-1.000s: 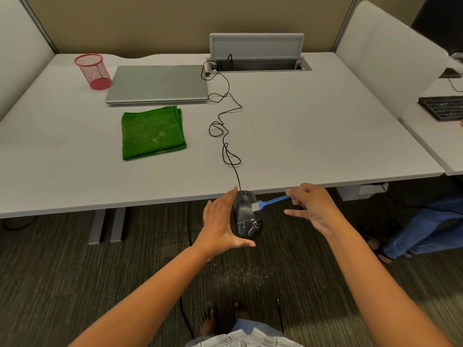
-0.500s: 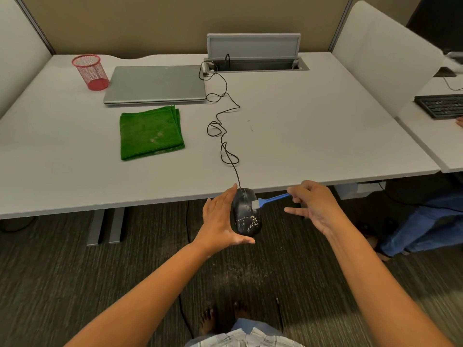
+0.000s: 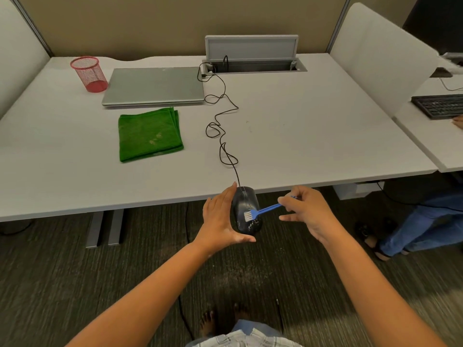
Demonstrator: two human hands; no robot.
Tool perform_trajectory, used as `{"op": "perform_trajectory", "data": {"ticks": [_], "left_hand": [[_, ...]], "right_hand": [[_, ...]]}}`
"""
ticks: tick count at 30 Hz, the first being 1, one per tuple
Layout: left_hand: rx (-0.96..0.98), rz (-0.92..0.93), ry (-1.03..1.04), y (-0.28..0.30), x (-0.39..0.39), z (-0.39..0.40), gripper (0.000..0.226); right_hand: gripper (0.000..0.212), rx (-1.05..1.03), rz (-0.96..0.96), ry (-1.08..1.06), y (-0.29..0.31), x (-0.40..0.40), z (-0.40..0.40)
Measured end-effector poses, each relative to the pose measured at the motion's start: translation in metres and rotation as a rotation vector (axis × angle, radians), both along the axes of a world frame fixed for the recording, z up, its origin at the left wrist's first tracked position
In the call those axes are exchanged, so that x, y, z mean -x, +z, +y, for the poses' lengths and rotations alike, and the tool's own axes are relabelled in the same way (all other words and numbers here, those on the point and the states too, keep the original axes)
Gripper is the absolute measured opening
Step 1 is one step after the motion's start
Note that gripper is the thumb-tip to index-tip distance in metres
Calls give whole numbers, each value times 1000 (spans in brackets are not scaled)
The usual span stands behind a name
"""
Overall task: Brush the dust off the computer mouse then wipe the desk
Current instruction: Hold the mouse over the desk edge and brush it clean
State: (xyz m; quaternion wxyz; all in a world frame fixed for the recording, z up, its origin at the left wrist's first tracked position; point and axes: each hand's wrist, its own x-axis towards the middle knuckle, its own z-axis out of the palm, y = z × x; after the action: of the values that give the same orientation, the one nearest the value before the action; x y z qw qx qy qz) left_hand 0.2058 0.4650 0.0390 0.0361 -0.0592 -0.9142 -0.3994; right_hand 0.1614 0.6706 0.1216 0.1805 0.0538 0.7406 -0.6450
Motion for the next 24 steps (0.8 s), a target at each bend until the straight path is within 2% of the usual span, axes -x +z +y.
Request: {"op": "perform_trajectory", "data": {"ticks": [7, 15, 24], "left_hand": [[13, -7, -1, -1, -1, -1, 128], [-9, -16, -2, -1, 0, 3, 126], [-20, 12, 17, -3, 0, 2, 127]], "right_hand": [[26, 19, -43, -122, -3, 5, 20], [24, 65, -22, -41, -4, 1, 2], [31, 34, -81, -145, -9, 6, 26]]}}
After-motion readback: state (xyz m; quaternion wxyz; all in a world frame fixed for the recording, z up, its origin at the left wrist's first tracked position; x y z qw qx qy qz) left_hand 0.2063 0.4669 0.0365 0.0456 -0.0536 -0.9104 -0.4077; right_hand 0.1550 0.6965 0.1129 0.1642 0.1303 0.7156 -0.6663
